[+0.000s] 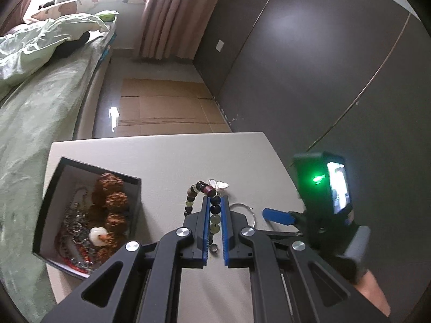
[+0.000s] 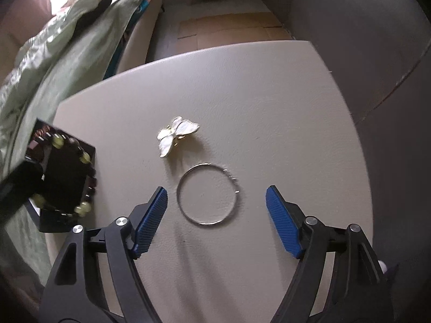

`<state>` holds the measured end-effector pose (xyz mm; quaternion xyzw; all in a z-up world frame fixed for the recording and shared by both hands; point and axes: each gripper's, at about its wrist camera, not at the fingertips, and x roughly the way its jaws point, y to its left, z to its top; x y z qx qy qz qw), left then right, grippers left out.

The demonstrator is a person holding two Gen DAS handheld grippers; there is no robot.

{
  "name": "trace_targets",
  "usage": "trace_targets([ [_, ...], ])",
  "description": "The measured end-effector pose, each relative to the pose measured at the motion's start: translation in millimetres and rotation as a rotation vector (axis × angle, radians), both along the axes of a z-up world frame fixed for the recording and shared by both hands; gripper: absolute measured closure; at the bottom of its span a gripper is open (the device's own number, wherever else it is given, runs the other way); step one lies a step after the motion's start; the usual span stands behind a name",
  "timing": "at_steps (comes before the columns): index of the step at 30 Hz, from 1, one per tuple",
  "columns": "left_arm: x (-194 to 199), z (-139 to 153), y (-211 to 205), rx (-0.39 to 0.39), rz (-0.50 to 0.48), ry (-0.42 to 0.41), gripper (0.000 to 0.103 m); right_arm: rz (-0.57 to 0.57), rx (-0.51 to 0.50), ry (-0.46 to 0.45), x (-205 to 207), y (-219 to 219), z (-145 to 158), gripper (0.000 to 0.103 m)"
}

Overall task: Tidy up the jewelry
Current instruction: 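Lift the beaded bracelet with the left tool while the right tool grasps the silver hoop, then release the bracelet into the box with the left tool while the right tool drops the hoop in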

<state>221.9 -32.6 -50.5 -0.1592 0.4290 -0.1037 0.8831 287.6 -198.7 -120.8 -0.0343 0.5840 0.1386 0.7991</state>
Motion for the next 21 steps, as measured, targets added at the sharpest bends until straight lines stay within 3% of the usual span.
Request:
trace_targets([
  [6, -14.7, 7.4, 9.6, -0.001, 0.021, -0.012, 0.097, 0.011, -0.110, -0.054, -5.6, 11.1, -5.0, 0.033],
  [9, -22.7, 10.6, 14.3, -0.001, 0.030, -0.018, 0.098, 0.044, -0.106, -0.071, -7.9, 14.3, -2.5, 0.052],
  [11, -26.1, 13.1, 17.3, -0.001, 0.037, -0.022, 0.097, 0.052, -0.108, -0.072, -7.8, 15.4, -1.3, 0.052],
  [16, -38.5, 26.5, 32.1, -0.015, 0.063, -0.050, 0.098, 0.035, -0.042, -0.054, -7.1, 8.9, 4.0, 0.053],
  [21, -56.7, 46.6, 44.9, -0.022, 0.087, -0.095, 0.097, 0.027, 0.036, -0.092, -14.8, 6.4, 27.3, 0.053],
])
